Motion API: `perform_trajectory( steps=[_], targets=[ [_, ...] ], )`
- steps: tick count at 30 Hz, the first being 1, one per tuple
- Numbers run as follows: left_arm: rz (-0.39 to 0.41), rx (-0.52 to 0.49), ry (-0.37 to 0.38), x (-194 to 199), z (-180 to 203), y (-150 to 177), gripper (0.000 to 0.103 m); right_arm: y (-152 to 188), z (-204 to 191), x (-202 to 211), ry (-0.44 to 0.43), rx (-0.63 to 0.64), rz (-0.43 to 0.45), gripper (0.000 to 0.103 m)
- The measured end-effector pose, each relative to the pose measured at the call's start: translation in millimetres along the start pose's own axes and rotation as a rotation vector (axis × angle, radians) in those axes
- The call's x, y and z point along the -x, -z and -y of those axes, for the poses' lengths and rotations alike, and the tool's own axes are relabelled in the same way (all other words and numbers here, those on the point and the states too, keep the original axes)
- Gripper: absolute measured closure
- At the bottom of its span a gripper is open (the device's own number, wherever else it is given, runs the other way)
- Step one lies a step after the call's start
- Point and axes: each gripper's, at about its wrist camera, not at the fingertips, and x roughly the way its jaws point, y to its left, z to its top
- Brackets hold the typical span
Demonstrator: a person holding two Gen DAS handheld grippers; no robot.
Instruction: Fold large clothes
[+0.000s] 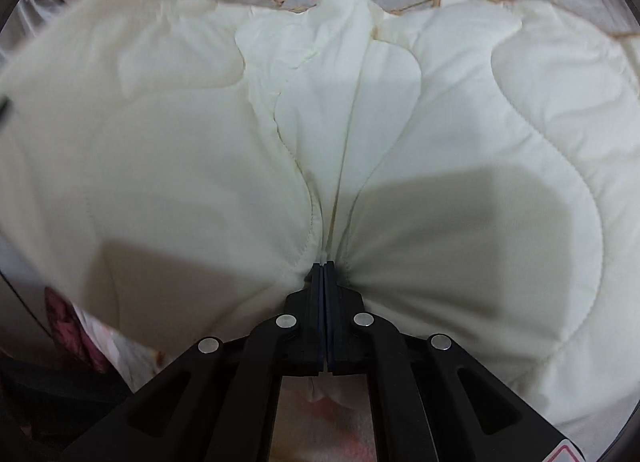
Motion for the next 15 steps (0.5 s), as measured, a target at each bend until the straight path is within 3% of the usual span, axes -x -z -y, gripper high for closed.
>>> perform_trajectory(
  steps=[4,7,9,15],
  targets=[
    [-0.091,-0.243,0.101,-44.0,86.2,7.5,0.083,4.6,15.1,15.9,-0.081,-0.049,0.023,0.101],
    [-0.173,-0.362,0.134,-91.2,128.6,19.0,0.083,25.1,36.8,59.3,-0.113,-0.085,0.112,0.101],
    [-0.235,-0.394,0.143,-119.9,145.9,32.0,0.083,44.8,58.6,91.3,-0.07,-0.107,0.159,0.1],
    [-0.437,-0.492,0.078,-211.3,163.0,89.2,0.084,93.0,122.8,168.8,0.128,-0.252,0.268,0.097]
  ],
)
